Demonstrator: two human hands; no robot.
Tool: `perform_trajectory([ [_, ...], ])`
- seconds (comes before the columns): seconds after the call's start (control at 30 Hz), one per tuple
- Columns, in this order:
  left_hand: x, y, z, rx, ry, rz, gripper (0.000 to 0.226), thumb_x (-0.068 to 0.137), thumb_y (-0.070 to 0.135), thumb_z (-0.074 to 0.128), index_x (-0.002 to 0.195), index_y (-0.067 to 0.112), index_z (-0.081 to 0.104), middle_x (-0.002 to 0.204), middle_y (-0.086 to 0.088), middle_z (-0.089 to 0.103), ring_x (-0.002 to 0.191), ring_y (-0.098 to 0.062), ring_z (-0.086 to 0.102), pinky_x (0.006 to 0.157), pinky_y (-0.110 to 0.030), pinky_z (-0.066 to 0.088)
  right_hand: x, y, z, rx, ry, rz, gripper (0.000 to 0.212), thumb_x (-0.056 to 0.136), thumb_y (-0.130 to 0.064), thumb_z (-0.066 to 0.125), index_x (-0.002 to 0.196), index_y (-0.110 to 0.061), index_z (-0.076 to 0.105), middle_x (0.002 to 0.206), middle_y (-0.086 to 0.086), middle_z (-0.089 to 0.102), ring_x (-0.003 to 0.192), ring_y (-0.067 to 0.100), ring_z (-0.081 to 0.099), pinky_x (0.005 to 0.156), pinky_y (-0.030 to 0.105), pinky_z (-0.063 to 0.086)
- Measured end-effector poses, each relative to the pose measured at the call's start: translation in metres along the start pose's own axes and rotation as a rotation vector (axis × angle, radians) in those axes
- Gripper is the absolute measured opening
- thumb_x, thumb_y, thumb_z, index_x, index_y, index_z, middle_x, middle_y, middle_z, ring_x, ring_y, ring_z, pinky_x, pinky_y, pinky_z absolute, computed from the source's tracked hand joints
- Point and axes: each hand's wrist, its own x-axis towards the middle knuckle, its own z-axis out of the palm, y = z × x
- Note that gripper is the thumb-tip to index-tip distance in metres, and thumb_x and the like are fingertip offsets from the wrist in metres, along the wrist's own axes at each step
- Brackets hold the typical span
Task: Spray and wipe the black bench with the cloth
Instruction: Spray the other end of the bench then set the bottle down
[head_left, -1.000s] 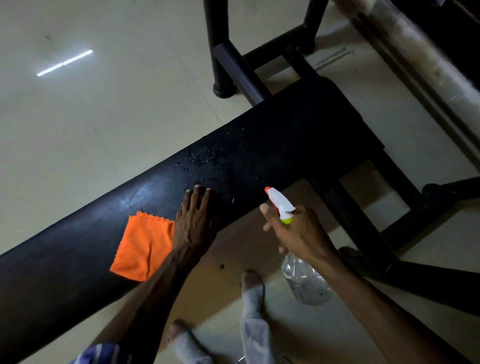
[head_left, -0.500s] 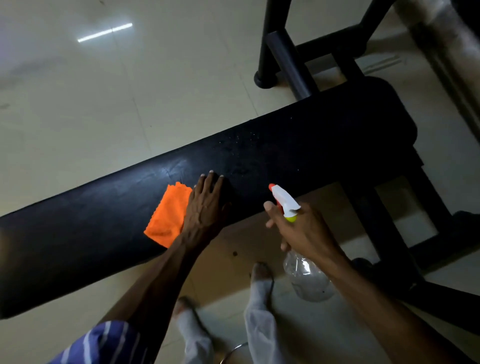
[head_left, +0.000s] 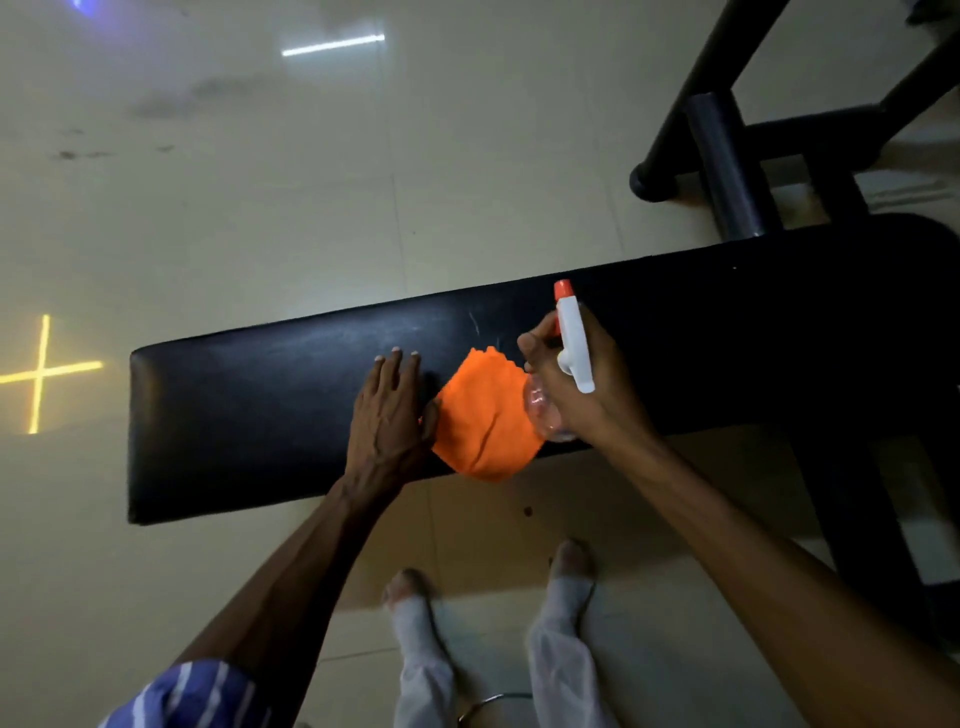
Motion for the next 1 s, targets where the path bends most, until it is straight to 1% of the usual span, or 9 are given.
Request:
perform_trajectory([
  [0.13, -0.009, -0.047, -0.001, 0.012, 0.052, -0.040, 0.073, 0.100, 0.034, 0.060, 0.161, 0.009, 0.027, 0.171, -0.017, 0.016, 0.159, -0.038, 0.016, 0.127, -0.047, 0.023, 0.026, -0.029, 0.054, 0.011, -0.007, -0.075, 0.029, 0.101, -0.028, 0.072, 0.100, -0.002, 0.059, 0.092, 0.016, 0.068, 0.078, 0.022, 0.065, 0.074, 0.036, 0.053],
  [0.37, -0.014, -0.083, 0.011, 0.036, -0.048, -0.023, 0.079, 0.102, 0.045, 0.053, 0.164, 0.018, 0.012, 0.174, -0.010, 0.003, 0.161, -0.032, 0.003, 0.129, -0.053, 0.017, 0.057, -0.045, 0.134, -0.044, -0.076, -0.178, 0.031, 0.099, -0.030, 0.076, 0.108, -0.005, 0.060, 0.098, 0.002, 0.063, 0.082, 0.008, 0.060, 0.076, 0.025, 0.053],
  [0.47, -0.016, -0.085, 0.014, 0.025, -0.029, -0.014, 0.078, 0.103, 0.047, 0.051, 0.164, 0.020, 0.011, 0.174, -0.008, 0.001, 0.161, -0.029, 0.001, 0.129, -0.050, 0.014, 0.060, -0.041, 0.151, -0.103, -0.084, -0.194, 0.032, 0.096, -0.028, 0.079, 0.108, -0.005, 0.060, 0.099, 0.002, 0.060, 0.081, 0.005, 0.056, 0.072, 0.007, 0.044],
  [0.53, -0.017, -0.086, 0.015, 0.021, -0.025, -0.015, 0.077, 0.103, 0.048, 0.049, 0.165, 0.021, 0.010, 0.174, -0.007, -0.001, 0.161, -0.028, -0.001, 0.129, -0.049, 0.012, 0.059, -0.037, 0.157, -0.159, -0.096, -0.187, 0.034, 0.094, -0.028, 0.081, 0.110, -0.006, 0.059, 0.099, 0.004, 0.060, 0.083, 0.014, 0.059, 0.071, 0.005, 0.042],
  [0.6, -0.018, -0.087, 0.014, 0.014, -0.019, -0.010, 0.076, 0.104, 0.048, 0.048, 0.165, 0.021, 0.011, 0.174, -0.007, -0.001, 0.161, -0.027, -0.001, 0.129, -0.048, 0.011, 0.056, -0.033, 0.159, -0.194, -0.110, -0.179, 0.040, 0.093, -0.029, 0.082, 0.116, -0.005, 0.058, 0.102, 0.010, 0.063, 0.090, 0.025, 0.064, 0.073, 0.007, 0.043],
  [0.7, -0.019, -0.085, 0.011, -0.007, -0.018, -0.001, 0.075, 0.104, 0.047, 0.048, 0.165, 0.020, 0.013, 0.174, -0.006, 0.001, 0.161, -0.027, -0.001, 0.129, -0.048, 0.012, 0.049, -0.028, 0.151, -0.184, -0.159, -0.100, 0.062, 0.089, -0.036, 0.084, 0.136, -0.009, 0.052, 0.123, 0.008, 0.065, 0.113, 0.021, 0.063, 0.089, 0.010, 0.048],
  [0.8, -0.022, -0.084, 0.007, -0.030, -0.034, 0.003, 0.073, 0.103, 0.046, 0.051, 0.163, 0.018, 0.019, 0.174, -0.007, 0.004, 0.161, -0.028, 0.000, 0.129, -0.048, 0.013, 0.039, -0.011, 0.127, -0.233, -0.213, 0.011, 0.080, 0.085, -0.043, 0.086, 0.151, -0.022, 0.046, 0.147, 0.000, 0.056, 0.139, 0.017, 0.050, 0.111, 0.030, 0.045],
  [0.9, -0.029, -0.081, 0.005, -0.037, -0.047, 0.025, 0.067, 0.101, 0.042, 0.056, 0.158, 0.016, 0.031, 0.171, -0.010, 0.019, 0.160, -0.030, 0.011, 0.127, -0.049, 0.024, 0.030, 0.019, 0.090, -0.435, -0.143, 0.127, 0.071, 0.093, -0.036, 0.080, 0.153, -0.018, 0.048, 0.150, 0.006, 0.053, 0.142, 0.024, 0.046, 0.114, 0.037, 0.042],
  [1.0, -0.036, -0.073, 0.008, -0.049, -0.025, 0.064, 0.051, 0.098, 0.033, 0.061, 0.143, 0.013, 0.048, 0.156, -0.011, 0.041, 0.148, -0.032, 0.034, 0.113, -0.048, 0.040, 0.019, 0.049, 0.059, -0.688, -0.119, 0.339, 0.067, 0.098, -0.032, 0.073, 0.156, -0.012, 0.046, 0.154, 0.015, 0.044, 0.144, 0.037, 0.040, 0.113, 0.045, 0.040],
])
